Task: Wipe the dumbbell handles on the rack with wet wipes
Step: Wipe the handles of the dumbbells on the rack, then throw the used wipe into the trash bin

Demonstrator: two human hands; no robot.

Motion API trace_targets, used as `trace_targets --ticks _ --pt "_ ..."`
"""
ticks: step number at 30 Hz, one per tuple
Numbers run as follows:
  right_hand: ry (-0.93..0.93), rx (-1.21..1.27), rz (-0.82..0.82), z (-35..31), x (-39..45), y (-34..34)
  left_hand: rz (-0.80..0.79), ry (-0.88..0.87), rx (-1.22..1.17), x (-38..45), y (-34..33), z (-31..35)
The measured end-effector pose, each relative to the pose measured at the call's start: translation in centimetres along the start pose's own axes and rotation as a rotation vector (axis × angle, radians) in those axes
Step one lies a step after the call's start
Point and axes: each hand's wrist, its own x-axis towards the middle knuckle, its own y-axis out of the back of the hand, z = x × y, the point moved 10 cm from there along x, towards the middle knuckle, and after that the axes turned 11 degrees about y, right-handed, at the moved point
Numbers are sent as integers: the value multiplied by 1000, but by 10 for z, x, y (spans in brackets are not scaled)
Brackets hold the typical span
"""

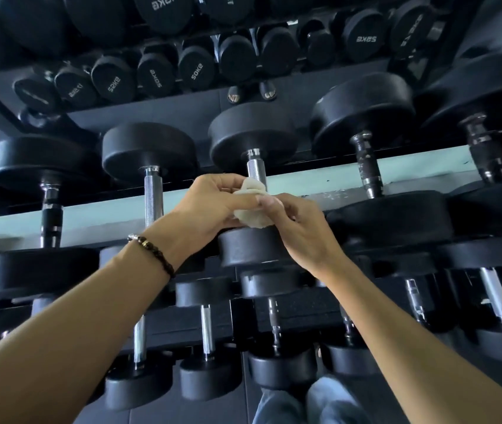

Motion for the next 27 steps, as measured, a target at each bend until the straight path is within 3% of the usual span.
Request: trace_targets --ticks 4,13,19,27 --pt "15 106 153 -14 -19 30 -29 -14 -82 -15 -14 -3" --pt "-81 170 345 10 -108 119 -21 -91 128 -49 -112 -20" --pt "-155 193 509 60 -215 213 -34 -162 316 -67 -254 -49" --pt "-327 118 729 140 -412 373 -183 -143 504 -100 -508 -116"
